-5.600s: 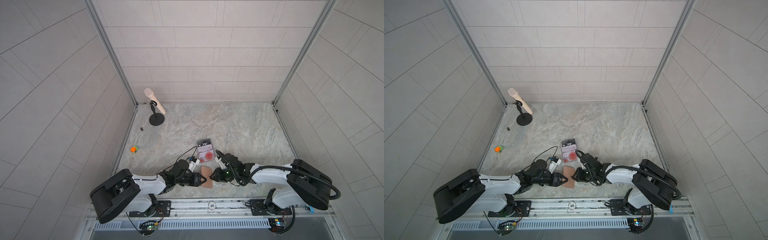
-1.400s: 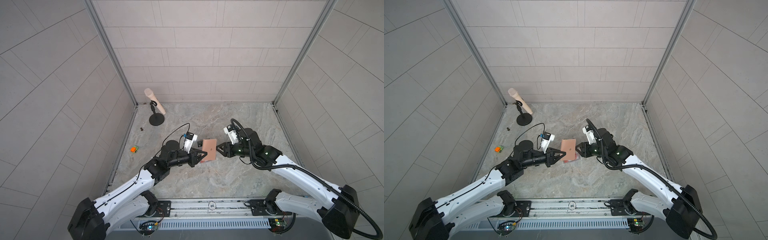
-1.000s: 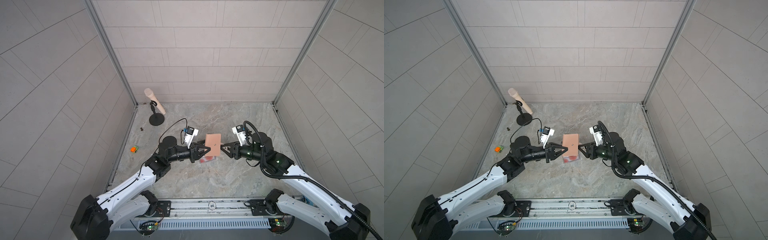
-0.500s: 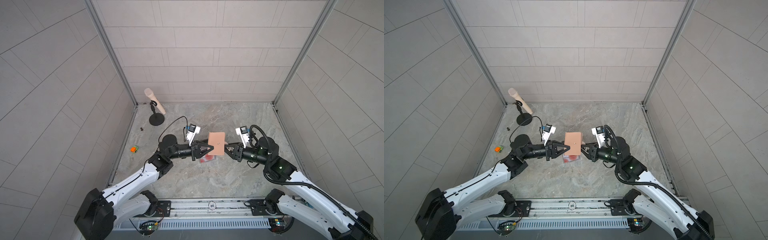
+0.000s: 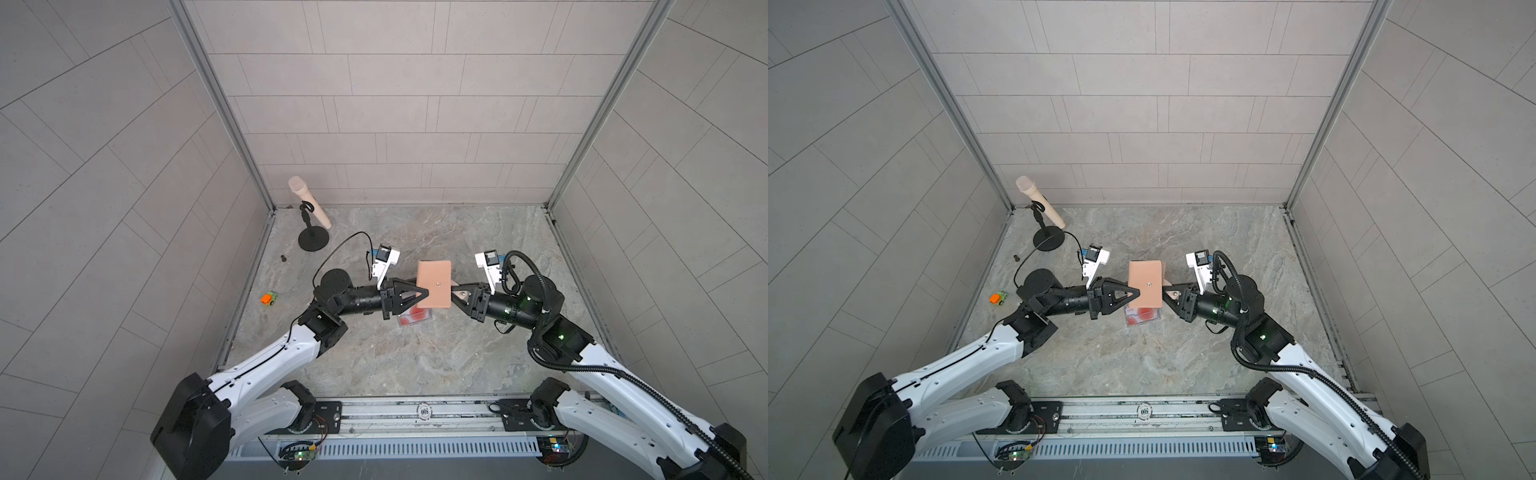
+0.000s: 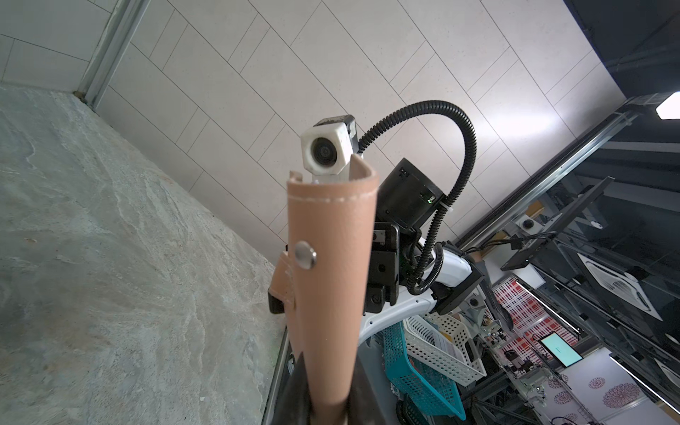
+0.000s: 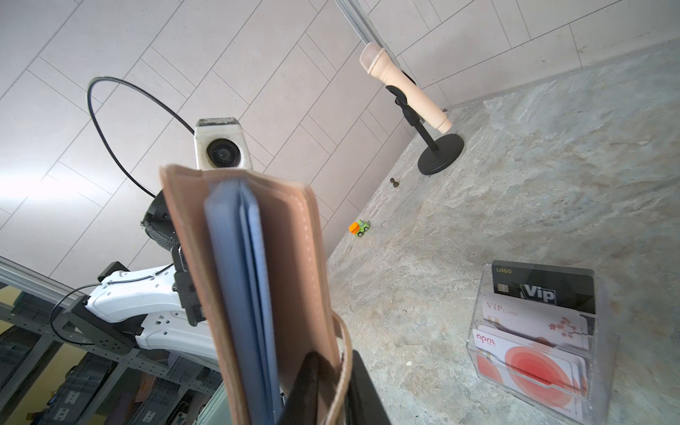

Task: Take the credit cards out of the card holder
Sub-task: Open the card holder at the center of the table.

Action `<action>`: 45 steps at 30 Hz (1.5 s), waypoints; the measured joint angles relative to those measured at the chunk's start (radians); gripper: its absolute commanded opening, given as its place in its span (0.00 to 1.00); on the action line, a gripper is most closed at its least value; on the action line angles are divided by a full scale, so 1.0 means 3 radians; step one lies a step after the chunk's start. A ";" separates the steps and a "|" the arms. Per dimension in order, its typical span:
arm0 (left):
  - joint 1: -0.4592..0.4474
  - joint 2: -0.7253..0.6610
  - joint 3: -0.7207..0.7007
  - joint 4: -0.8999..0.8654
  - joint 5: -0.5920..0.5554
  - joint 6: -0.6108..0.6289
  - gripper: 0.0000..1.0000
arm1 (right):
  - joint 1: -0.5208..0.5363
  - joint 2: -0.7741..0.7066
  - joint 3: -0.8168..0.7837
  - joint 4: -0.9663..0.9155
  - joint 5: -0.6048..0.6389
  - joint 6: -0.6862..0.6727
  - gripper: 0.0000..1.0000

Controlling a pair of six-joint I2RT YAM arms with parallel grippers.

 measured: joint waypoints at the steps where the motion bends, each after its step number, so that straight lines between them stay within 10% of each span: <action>1: 0.0001 0.0001 0.0000 0.0029 0.0008 -0.0004 0.00 | 0.0000 0.0000 0.0000 0.0017 -0.0005 0.0015 0.17; 45: 0.0151 0.0142 0.0291 -0.0123 0.0638 0.0174 0.00 | -0.0010 -0.0289 0.0000 0.0005 -0.0333 -0.0038 0.19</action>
